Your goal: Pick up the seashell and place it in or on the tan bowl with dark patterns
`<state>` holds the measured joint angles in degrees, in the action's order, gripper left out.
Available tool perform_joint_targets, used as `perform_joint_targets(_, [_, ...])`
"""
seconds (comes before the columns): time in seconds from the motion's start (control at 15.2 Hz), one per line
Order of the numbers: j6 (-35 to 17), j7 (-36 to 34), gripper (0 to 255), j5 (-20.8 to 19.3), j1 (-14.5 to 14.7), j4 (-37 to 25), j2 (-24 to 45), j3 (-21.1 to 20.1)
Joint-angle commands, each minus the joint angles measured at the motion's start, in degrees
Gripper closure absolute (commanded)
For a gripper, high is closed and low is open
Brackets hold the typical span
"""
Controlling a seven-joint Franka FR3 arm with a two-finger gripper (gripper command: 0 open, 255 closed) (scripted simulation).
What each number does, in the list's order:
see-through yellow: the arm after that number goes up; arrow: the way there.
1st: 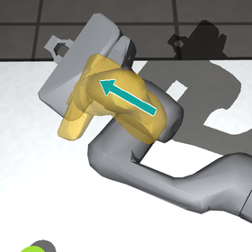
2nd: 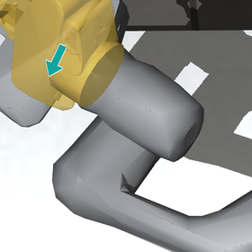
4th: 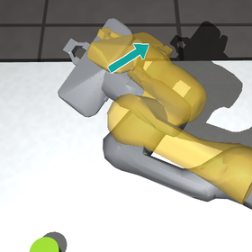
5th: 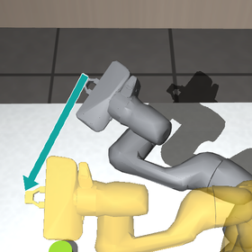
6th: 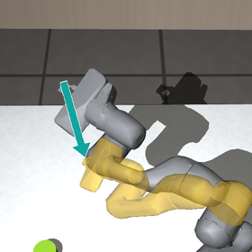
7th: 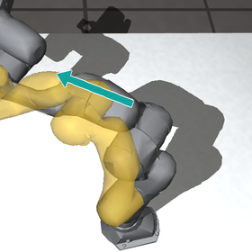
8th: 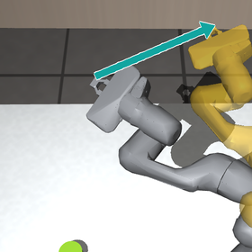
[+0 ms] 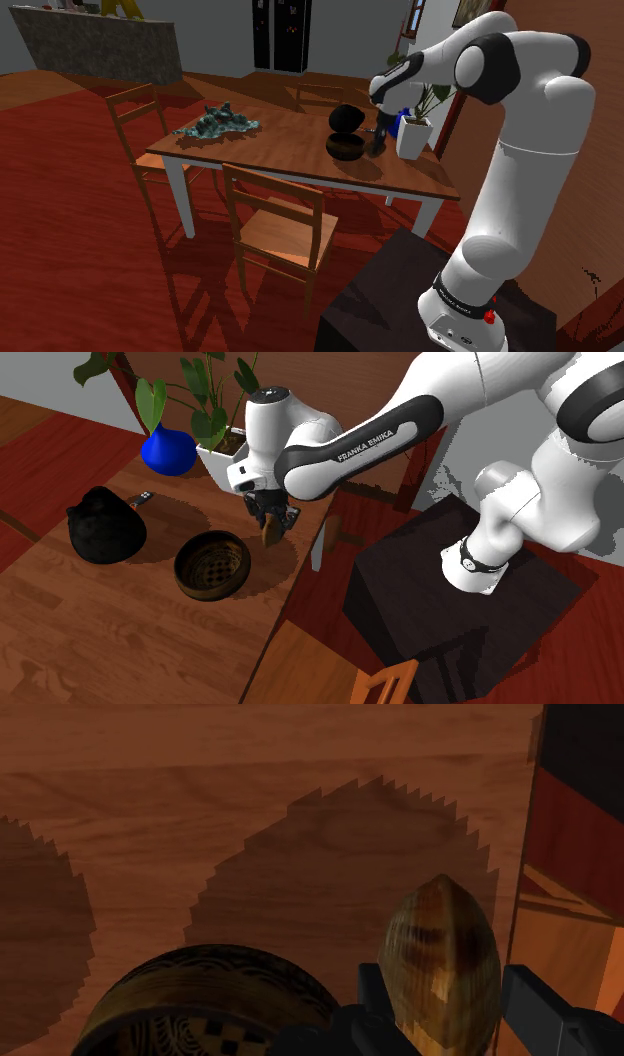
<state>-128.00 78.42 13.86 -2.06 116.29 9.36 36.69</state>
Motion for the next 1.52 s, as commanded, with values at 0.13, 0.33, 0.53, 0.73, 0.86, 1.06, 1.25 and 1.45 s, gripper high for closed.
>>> perform_joint_targets(0.13, [2.68,-1.45,255,-1.75,0.42,-1.40,-1.79,0.33])
perform_joint_targets(0.33, [4.71,-2.28,255,-2.78,0.60,-2.67,-2.85,0.50])
perform_joint_targets(0.53, [6.78,-3.03,255,-3.68,0.74,-4.06,-3.78,0.61])
perform_joint_targets(0.73, [8.88,-3.69,255,-4.46,0.85,-5.58,-4.60,0.69])
perform_joint_targets(0.86, [10.30,-4.09,255,-4.91,0.91,-6.65,-5.07,0.72])
perform_joint_targets(1.06, [12.14,-3.20,255,-1.70,0.32,-12.38,-0.02,0.40])
perform_joint_targets(1.25, [15.34,-2.45,255,2.65,-1.50,-21.71,7.63,-0.58])
perform_joint_targets(1.45, [19.32,-2.60,255,6.30,-4.31,-32.46,15.42,-2.04])
